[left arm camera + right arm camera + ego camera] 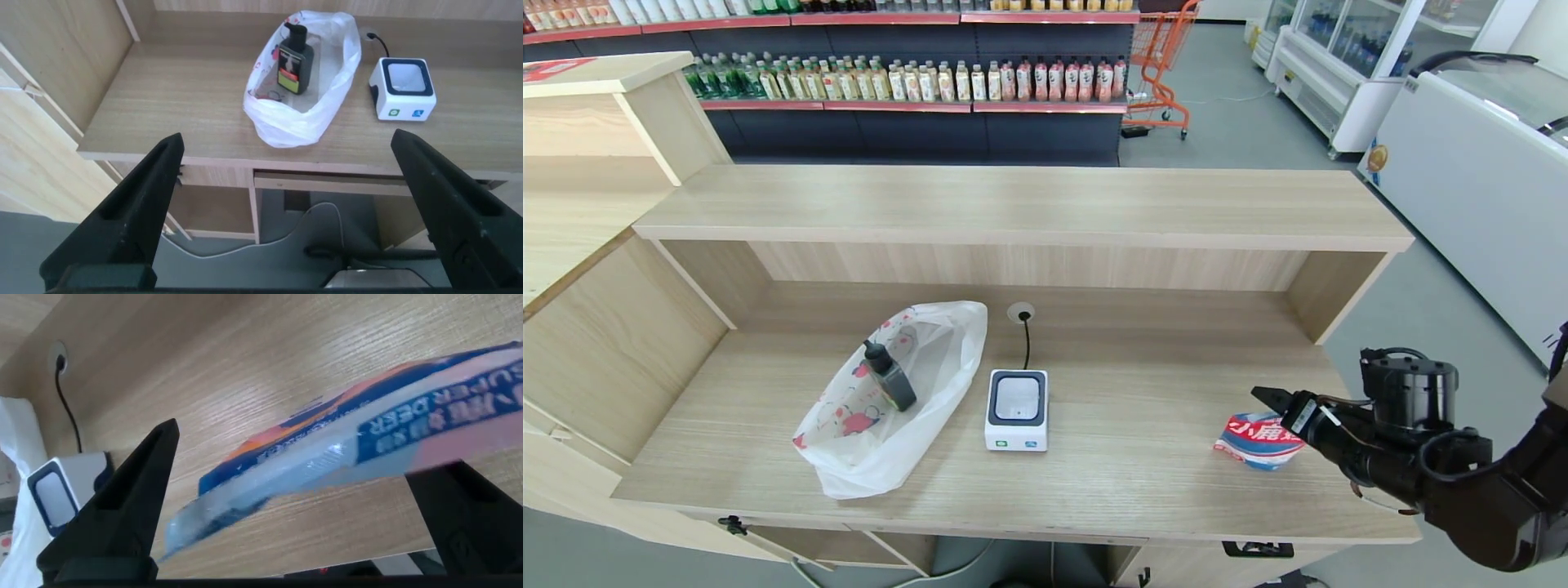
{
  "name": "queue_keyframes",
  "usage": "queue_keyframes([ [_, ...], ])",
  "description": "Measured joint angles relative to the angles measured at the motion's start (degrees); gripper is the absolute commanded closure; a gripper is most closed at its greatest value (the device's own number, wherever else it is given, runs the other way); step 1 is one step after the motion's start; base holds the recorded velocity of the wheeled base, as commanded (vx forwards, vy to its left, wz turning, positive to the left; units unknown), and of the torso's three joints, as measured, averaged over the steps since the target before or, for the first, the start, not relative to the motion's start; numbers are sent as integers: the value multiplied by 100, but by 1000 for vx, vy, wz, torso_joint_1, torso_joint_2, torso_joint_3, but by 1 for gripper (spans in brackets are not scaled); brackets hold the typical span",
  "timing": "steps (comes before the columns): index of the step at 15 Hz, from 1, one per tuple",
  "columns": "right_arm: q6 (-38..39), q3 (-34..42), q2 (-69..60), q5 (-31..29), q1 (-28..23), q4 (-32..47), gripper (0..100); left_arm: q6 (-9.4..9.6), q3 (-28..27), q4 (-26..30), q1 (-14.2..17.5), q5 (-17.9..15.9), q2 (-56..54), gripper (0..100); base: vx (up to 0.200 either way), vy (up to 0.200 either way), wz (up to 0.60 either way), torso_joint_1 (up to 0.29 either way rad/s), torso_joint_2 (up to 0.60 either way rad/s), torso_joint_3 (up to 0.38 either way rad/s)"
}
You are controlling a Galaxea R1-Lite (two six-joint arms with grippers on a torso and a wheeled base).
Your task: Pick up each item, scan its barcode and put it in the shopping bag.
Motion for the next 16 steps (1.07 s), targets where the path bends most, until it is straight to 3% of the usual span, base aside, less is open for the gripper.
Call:
queue_keyframes([
  [6,-293,-623,929,-17,-293,-16,0,-2,0,0,0,0,0,0,0,0,0,0,0,0],
  [7,-416,-730,1080,-17,-289,-17,100,-2,0,0,0,0,0,0,0,0,0,0,0,0],
  [10,-712,-961,1412,-126,-232,-191,100,0,0,0,0,0,0,0,0,0,0,0,0,0],
  [16,-2137,-788,1687,-140,-207,-980,100,-2,0,0,0,0,0,0,0,0,0,0,0,0],
])
